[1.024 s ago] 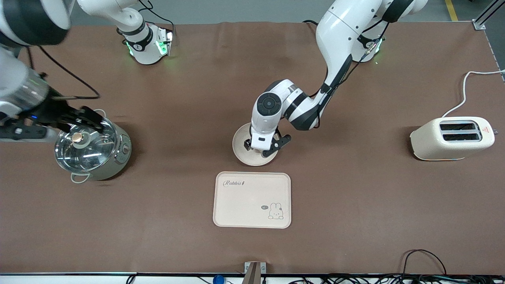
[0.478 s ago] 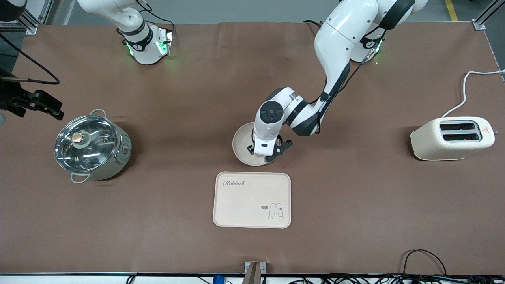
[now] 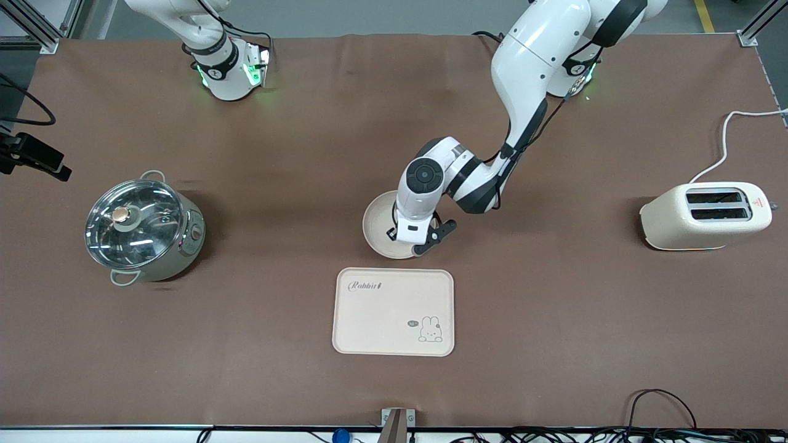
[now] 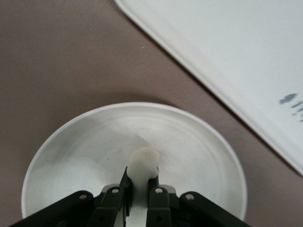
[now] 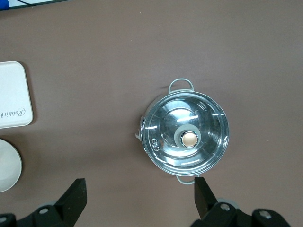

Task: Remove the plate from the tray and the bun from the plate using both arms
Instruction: 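Lift the bun off the plate and carry it toward the toaster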

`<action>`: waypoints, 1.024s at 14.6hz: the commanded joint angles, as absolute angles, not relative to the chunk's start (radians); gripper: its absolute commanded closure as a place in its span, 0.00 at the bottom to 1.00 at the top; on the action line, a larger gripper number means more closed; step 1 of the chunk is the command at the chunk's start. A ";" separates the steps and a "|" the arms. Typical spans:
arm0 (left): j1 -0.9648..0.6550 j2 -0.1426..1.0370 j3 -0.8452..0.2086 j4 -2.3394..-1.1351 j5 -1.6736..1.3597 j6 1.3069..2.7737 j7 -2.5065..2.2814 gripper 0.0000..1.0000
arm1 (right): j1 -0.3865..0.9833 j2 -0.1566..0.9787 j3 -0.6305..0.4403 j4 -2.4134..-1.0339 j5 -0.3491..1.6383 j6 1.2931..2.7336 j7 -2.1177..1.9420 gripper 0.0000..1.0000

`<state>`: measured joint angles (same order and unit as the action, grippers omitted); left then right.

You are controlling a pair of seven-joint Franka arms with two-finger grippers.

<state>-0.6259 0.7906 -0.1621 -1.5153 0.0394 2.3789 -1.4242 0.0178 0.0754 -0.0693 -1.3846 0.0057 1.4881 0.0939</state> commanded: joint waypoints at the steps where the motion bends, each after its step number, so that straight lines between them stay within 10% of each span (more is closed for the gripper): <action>1: -0.606 0.755 -0.160 -1.460 0.055 2.324 -1.439 0.84 | -0.005 0.038 -0.041 -1.430 0.021 1.505 0.092 0.00; 15: -0.060 0.730 -0.160 -1.549 0.114 2.131 -0.855 0.65 | -0.002 0.041 -0.017 -1.433 0.021 1.545 0.094 0.00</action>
<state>-0.1028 0.7339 -0.1493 -1.5216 0.0924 2.1285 -0.9283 0.0177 0.0751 -0.0352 -1.3927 0.0092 1.5244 0.0940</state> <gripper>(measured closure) 0.683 0.000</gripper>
